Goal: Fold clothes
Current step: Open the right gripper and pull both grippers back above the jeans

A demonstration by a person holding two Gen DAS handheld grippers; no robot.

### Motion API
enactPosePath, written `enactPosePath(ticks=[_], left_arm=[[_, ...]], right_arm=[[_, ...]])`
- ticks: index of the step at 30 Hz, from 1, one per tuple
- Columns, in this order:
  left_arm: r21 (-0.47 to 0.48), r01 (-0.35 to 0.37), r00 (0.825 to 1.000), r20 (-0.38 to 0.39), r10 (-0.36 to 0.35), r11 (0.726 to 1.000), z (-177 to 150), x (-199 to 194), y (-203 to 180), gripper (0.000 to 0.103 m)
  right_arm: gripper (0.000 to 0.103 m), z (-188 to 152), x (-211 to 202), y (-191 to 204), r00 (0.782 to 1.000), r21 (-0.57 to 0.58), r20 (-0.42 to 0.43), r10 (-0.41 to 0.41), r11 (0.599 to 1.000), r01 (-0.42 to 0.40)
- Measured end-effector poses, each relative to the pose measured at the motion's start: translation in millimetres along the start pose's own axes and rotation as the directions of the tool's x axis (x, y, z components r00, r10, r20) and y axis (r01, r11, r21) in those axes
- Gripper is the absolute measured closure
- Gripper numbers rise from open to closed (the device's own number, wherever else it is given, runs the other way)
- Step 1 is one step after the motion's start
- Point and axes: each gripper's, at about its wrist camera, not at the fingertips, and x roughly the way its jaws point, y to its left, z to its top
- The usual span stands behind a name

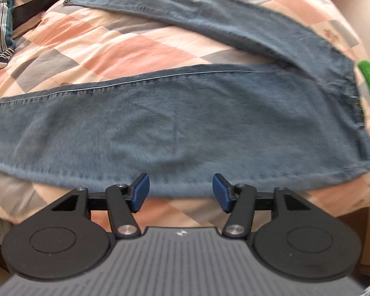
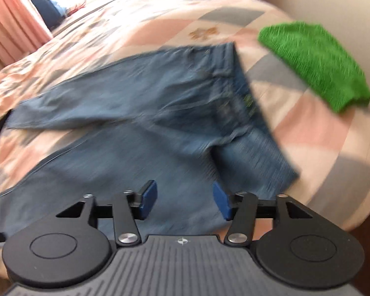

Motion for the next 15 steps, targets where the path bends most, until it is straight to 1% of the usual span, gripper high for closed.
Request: enactPosePath(ticks=[2, 3, 4, 6, 7, 10, 15], left_arm=[[-0.004, 0.003, 1.000, 0.012, -0.003, 1.000, -6, -18, -4, 0.045], [-0.003, 0.001, 1.000, 0.022, -0.001, 1.000, -9, -27, -7, 0.042], [-0.001, -0.001, 1.000, 0.031, 0.001, 1.000, -13, -36, -10, 0.041], [0.003, -0.023, 0.998, 0.052, 0.022, 1.000, -18, -53, -16, 0.041], [0.002, -0.033, 0.997, 0.064, 0.033, 0.999, -21, -61, -19, 0.041], [-0.015, -0.048, 0.994, 0.098, 0.049, 0.999, -30, -84, -22, 0.038], [-0.029, -0.091, 0.988, 0.123, 0.094, 0.995, -44, -107, -22, 0.037]], right_arm=[[0.037, -10, -16, 9, 0.999, 0.011, -0.025, 0.047, 0.999, -0.047], [0.035, -11, -24, 14, 0.998, 0.007, -0.032, 0.060, 0.998, -0.060], [0.034, -14, -33, 20, 0.997, -0.005, -0.035, 0.069, 0.998, -0.069], [0.025, -19, -51, 31, 0.996, -0.032, -0.033, 0.085, 0.996, -0.086], [0.023, -21, -61, 35, 0.995, -0.051, -0.024, 0.095, 0.994, -0.096], [0.015, -26, -81, 45, 0.994, -0.093, 0.006, 0.106, 0.990, -0.105], [0.011, -33, -103, 52, 0.994, -0.106, 0.018, 0.109, 0.989, -0.106]])
